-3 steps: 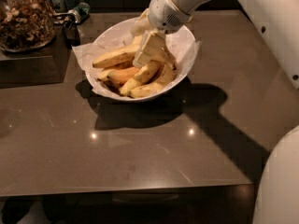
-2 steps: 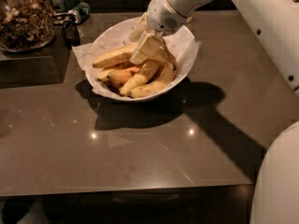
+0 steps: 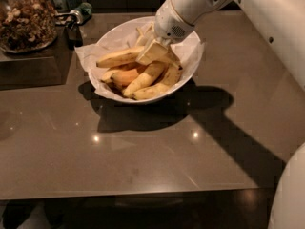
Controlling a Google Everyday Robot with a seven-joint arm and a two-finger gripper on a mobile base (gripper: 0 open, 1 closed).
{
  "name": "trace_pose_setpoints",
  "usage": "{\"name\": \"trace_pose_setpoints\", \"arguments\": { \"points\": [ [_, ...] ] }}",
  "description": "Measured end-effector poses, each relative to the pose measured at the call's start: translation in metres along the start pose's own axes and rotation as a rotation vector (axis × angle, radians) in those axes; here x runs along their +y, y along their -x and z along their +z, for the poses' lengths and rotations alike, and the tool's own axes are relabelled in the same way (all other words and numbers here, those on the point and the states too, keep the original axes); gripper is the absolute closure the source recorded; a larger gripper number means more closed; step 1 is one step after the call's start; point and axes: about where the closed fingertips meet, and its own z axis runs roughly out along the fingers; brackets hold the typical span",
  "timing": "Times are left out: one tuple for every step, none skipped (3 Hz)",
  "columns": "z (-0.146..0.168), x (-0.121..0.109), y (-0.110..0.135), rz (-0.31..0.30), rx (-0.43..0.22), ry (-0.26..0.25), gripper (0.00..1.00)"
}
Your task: Pick banana from white bowl
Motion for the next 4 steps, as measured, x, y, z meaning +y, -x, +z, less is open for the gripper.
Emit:
{"name": "trace_pose_setpoints", "arguments": {
  "points": [
    [-0.001,0.000,0.002,0.000,0.000,0.000,1.00],
    [-0.030,0.007,0.009,-0.053,-0.082,-0.040,1.00],
    [-0.071,0.025,0.021,-0.128,-0.197,-0.077,1.00],
    [-0.109,0.057,0.026,-0.145,-0.281,-0.116,1.00]
  ]
}}
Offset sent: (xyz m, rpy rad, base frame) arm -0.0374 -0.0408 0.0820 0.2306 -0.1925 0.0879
